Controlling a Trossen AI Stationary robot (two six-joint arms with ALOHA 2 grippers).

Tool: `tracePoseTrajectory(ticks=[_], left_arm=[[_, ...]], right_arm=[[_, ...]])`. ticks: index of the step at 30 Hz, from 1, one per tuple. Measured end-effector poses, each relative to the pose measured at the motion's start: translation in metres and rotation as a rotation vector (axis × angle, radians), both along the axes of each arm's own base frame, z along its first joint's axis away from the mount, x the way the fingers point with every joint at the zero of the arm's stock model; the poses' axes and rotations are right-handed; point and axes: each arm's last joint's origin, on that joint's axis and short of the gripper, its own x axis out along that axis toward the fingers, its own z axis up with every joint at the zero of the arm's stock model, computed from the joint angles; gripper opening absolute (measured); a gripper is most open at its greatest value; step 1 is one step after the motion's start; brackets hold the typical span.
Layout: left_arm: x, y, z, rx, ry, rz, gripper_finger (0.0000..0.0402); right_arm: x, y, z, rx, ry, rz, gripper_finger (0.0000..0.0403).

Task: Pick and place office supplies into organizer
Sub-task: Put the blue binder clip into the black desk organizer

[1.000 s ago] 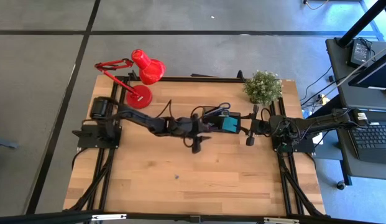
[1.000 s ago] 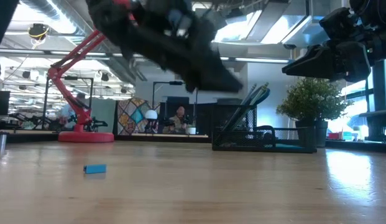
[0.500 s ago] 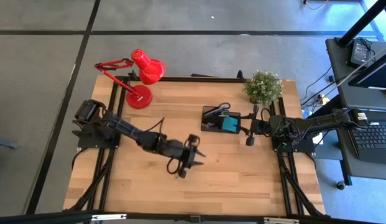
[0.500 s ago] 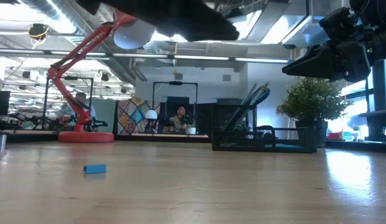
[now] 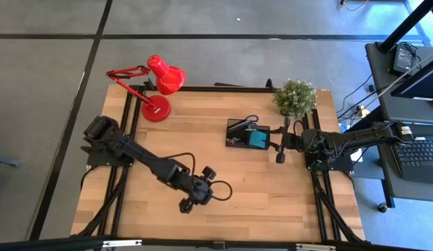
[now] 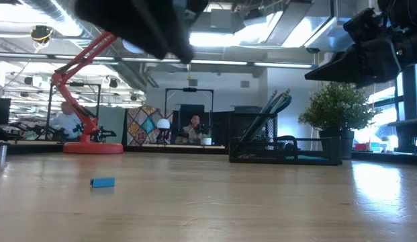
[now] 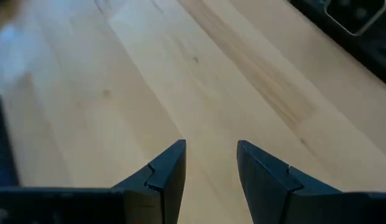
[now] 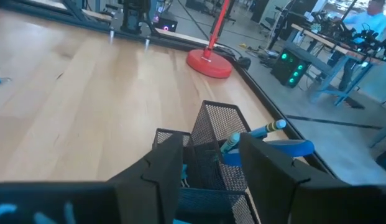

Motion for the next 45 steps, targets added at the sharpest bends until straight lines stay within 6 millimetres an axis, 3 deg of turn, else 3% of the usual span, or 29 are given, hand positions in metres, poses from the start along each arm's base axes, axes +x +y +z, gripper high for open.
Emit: tracePoseTrajectory(ticks=[12,20,30,45], left_arm=[[0.003,-0.009,-0.048,-0.019,0.211,-0.030,0.0139],[0.000,-0.013,-0.053,-0.009,0.246,-0.029,0.0139],[0.001,-0.013,-0.078,0.037,0.330,-0.026,0.0139],[-0.004,-0.013,-0.083,0.118,0.380,-0.129,0.0139]], right_arm=[[0.000,0.000,0.000,0.019,-0.004,-0.004,0.0162],[0.000,0.000,0.000,0.020,-0.005,-0.004,0.0162],[0.000,0.000,0.000,0.020,-0.006,-0.004,0.0162],[0.000,0.000,0.000,0.035,-0.010,-0.007,0.0162]])
